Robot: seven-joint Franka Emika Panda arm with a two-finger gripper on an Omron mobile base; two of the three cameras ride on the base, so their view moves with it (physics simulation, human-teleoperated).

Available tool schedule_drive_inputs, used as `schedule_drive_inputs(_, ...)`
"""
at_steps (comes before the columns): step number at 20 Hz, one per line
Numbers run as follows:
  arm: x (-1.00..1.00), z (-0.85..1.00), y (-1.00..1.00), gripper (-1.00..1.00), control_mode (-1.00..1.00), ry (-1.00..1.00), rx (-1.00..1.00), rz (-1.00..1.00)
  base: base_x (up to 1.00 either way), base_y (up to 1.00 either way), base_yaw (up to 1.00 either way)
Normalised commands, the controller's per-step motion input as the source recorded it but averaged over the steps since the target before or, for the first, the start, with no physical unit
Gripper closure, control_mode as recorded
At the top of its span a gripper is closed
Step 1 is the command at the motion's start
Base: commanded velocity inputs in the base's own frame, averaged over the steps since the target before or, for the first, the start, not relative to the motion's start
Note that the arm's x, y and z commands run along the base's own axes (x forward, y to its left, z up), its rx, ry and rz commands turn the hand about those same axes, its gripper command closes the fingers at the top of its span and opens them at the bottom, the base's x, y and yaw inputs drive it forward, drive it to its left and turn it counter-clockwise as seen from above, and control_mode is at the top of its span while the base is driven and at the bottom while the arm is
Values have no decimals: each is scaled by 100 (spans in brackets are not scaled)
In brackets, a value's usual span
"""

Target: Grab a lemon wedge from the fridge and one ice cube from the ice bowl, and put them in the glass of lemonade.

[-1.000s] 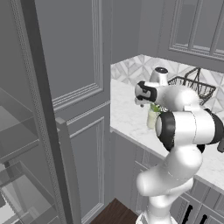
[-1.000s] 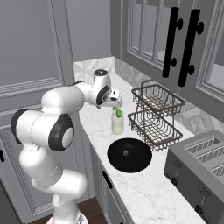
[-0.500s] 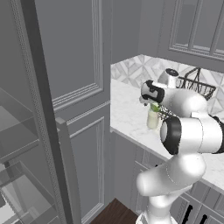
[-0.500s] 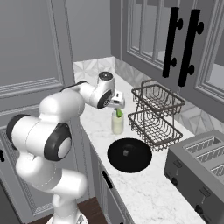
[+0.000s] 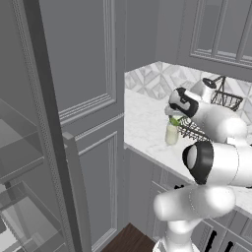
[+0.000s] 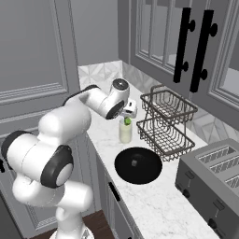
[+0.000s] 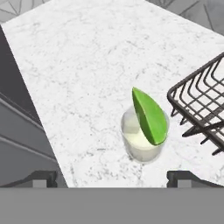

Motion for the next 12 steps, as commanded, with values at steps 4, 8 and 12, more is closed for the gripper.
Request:
schedule_drive_inputs(4,-92,22,0,-100,-100,-15,9,0,0,0,0)
schedule_drive_inputs(8,-99,19,0,-100,-100,-25,11,0,0,0,0)
schedule_drive_inputs(12,-98,18,20,-100,-100,-24,7,3,0,0,0)
